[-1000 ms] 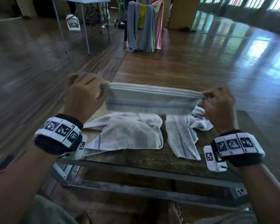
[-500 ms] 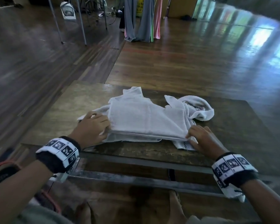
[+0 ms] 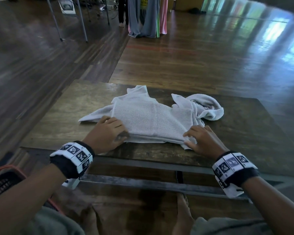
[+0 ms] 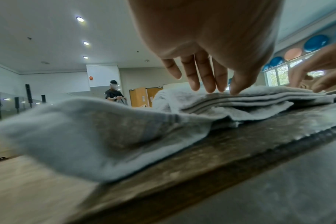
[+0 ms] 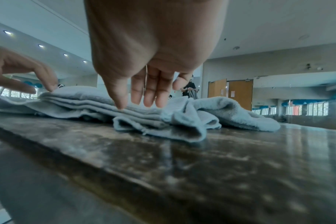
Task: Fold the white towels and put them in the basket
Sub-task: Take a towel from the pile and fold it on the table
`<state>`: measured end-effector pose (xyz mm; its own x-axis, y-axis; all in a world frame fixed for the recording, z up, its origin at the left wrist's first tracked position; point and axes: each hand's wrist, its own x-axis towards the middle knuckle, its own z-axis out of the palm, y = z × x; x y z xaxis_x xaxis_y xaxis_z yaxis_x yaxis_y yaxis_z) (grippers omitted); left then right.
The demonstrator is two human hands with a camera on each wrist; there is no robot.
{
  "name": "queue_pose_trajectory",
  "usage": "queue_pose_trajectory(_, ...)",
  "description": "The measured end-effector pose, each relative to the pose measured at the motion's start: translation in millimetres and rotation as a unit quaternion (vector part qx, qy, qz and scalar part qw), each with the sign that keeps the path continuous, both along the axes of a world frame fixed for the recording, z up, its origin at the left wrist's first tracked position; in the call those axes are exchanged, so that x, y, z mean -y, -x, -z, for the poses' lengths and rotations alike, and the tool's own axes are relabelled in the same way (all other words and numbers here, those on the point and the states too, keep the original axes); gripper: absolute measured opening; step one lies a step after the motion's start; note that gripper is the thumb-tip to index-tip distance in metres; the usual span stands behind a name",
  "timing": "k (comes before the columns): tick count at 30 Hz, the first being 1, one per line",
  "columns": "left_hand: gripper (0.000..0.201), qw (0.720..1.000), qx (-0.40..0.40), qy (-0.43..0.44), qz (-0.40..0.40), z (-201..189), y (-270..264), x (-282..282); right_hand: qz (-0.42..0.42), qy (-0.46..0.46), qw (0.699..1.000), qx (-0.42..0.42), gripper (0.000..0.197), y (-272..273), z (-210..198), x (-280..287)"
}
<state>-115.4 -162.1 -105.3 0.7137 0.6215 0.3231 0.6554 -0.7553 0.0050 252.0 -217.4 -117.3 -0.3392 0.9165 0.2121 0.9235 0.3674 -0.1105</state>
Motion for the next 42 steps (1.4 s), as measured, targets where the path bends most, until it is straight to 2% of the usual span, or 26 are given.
queue_pose_trajectory(6, 0.028, 0.999, 0.002, -0.018, 0.042, 8, -48, 1, -0.01, 0.0, 1.0, -0.003, 0.018, 23, 6, -6)
queue_pose_trajectory(11, 0.026, 0.999, 0.011, -0.039, 0.003, 14, -77, -5, -0.001, -0.017, 1.0, -0.013, 0.006, 27, 8, -7)
queue_pose_trajectory(14, 0.004, 0.997, 0.0, -0.074, 0.006, 18, -81, -10, -0.002, -0.033, 0.999, -0.017, 0.005, 25, 9, -4)
queue_pose_trajectory(15, 0.002, 0.997, 0.006, -0.08, 0.016, 18, -81, -11, -0.005, -0.044, 0.999, -0.018, 0.006, 24, 8, -3)
queue_pose_trajectory(19, 0.005, 0.993, 0.048, -0.092, 0.059, 18, -72, -14, -0.027, -0.056, 0.997, -0.039, 0.011, 17, 8, 4)
queue_pose_trajectory(24, 0.016, 0.99, -0.016, -0.109, 0.09, 31, -66, -5, -0.058, -0.043, 0.997, -0.019, 0.008, 15, 17, 10)
queue_pose_trajectory(27, 0.022, 0.993, -0.024, -0.1, 0.061, 29, -64, -4, -0.055, -0.046, 0.997, 0.001, 0.004, 12, 17, 11)
queue_pose_trajectory(29, 0.013, 0.994, -0.025, -0.096, 0.049, 25, -58, -5, -0.049, -0.046, 0.998, -0.001, 0.004, 6, 15, 12)
queue_pose_trajectory(30, 0.007, 0.995, -0.025, -0.091, 0.043, 23, -54, -7, -0.044, -0.045, 0.998, -0.003, 0.009, 1, 16, 12)
queue_pose_trajectory(32, 0.009, 0.996, -0.033, -0.078, 0.026, 23, -45, -9, -0.031, -0.039, 0.999, 0.005, 0.021, -8, 16, 13)
queue_pose_trajectory(34, 0.004, 0.997, -0.034, -0.075, 0.011, 25, -34, -11, -0.014, -0.045, 0.999, 0.022, 0.013, -17, 16, 14)
queue_pose_trajectory(38, 0.025, 0.996, 0.005, -0.075, -0.042, 21, -12, -7, 0.017, -0.036, 0.995, 0.092, 0.008, -20, 1, 11)
queue_pose_trajectory(40, 0.034, 0.993, 0.014, -0.066, -0.094, 15, -2, -2, 0.033, -0.02, 0.99, 0.137, 0.022, -11, -13, 0)
queue_pose_trajectory(42, 0.042, 0.986, 0.025, -0.038, -0.158, 11, 8, 3, 0.038, -0.017, 0.99, 0.132, 0.029, 6, -28, -18)
